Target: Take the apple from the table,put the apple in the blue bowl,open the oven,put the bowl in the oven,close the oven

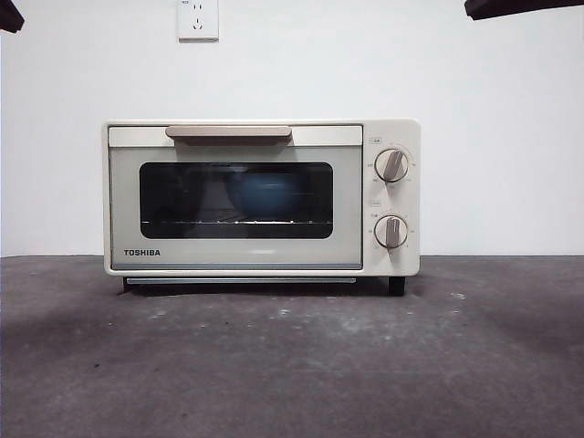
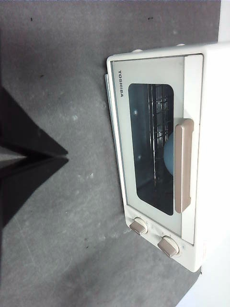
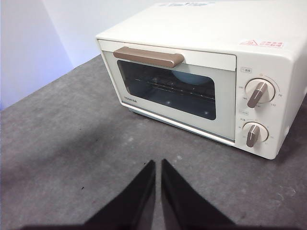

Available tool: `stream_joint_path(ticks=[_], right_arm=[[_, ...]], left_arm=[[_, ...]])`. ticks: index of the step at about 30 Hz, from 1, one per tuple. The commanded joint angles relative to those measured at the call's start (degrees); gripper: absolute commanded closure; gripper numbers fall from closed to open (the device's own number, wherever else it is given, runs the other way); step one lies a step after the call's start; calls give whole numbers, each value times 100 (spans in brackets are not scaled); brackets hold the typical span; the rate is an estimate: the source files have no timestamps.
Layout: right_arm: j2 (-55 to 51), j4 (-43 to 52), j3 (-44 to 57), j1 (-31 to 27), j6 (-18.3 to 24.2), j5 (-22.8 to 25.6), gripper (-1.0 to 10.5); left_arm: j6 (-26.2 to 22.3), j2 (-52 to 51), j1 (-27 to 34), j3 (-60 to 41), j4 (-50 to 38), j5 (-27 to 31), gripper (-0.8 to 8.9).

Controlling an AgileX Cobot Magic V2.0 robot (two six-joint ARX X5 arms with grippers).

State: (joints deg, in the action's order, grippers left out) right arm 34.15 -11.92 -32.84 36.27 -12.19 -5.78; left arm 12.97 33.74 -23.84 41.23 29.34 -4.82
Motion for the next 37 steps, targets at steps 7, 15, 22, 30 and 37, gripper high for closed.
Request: stream_joint_path(ticks=[7, 15, 22, 30, 37], right_arm=[[-33, 39, -26, 35, 66, 22, 943], [-33, 39, -26, 35, 66, 22, 943], [-33, 39, -26, 35, 66, 24, 943], [-33, 39, -26, 35, 66, 22, 943], [-33, 39, -26, 35, 66, 24, 943]], left_arm=[[-50, 31, -26, 87, -72, -2, 806], [-505, 31, 0, 83, -63, 0, 806], [-1567, -570, 861, -234, -885, 63, 806], [-1626, -1606, 1939, -1851, -2726, 125, 806], [-1340, -2400, 2256, -3180, -3182, 127, 806]])
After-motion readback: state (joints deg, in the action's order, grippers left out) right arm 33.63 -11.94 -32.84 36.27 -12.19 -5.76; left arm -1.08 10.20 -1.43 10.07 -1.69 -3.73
